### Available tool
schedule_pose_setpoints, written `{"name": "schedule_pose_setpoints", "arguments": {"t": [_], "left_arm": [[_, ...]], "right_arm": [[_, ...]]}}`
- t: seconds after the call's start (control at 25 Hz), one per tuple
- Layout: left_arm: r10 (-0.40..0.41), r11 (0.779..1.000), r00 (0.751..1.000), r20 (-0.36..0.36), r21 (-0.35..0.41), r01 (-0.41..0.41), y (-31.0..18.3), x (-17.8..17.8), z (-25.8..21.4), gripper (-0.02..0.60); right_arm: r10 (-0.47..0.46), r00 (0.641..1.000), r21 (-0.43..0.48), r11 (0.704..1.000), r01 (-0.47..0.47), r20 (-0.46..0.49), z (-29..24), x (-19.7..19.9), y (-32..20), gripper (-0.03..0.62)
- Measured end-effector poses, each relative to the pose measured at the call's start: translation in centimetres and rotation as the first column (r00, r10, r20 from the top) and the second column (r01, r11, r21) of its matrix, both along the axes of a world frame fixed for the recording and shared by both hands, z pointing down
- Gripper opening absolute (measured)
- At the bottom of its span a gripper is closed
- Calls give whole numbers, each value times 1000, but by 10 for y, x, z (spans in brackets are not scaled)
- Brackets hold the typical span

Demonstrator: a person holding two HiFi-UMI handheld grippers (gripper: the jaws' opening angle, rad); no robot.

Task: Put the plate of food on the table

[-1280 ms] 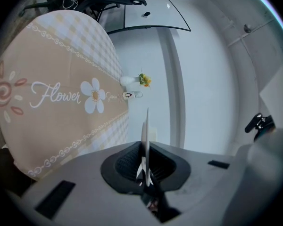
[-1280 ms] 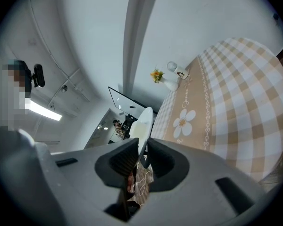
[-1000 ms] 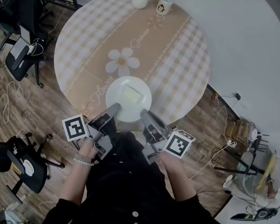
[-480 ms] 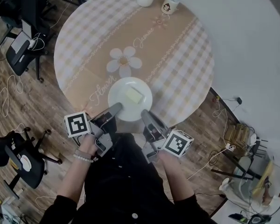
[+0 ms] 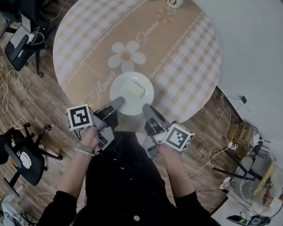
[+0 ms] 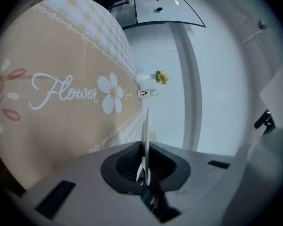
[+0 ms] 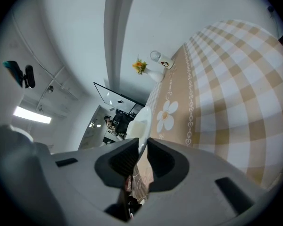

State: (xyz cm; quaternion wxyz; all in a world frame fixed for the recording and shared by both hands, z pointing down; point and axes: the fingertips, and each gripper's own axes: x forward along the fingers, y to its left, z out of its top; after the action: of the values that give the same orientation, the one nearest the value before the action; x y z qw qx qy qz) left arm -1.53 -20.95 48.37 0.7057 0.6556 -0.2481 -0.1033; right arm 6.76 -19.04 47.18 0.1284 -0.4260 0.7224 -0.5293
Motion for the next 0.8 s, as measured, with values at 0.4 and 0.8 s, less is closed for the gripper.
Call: {"name": "schedule_pose_setpoints", "arguments": {"t": [0.4, 0.8], "left_arm": [[13, 999, 1000, 12, -43, -12, -12, 5, 37, 17], [15, 999, 1000, 12, -44, -15, -26, 7, 78, 17]], "right_arm": [[8, 1000, -62, 998, -9, -14, 37, 3, -13, 35], [-13, 998, -142, 990, 4, -68, 75, 7, -22, 35]]}}
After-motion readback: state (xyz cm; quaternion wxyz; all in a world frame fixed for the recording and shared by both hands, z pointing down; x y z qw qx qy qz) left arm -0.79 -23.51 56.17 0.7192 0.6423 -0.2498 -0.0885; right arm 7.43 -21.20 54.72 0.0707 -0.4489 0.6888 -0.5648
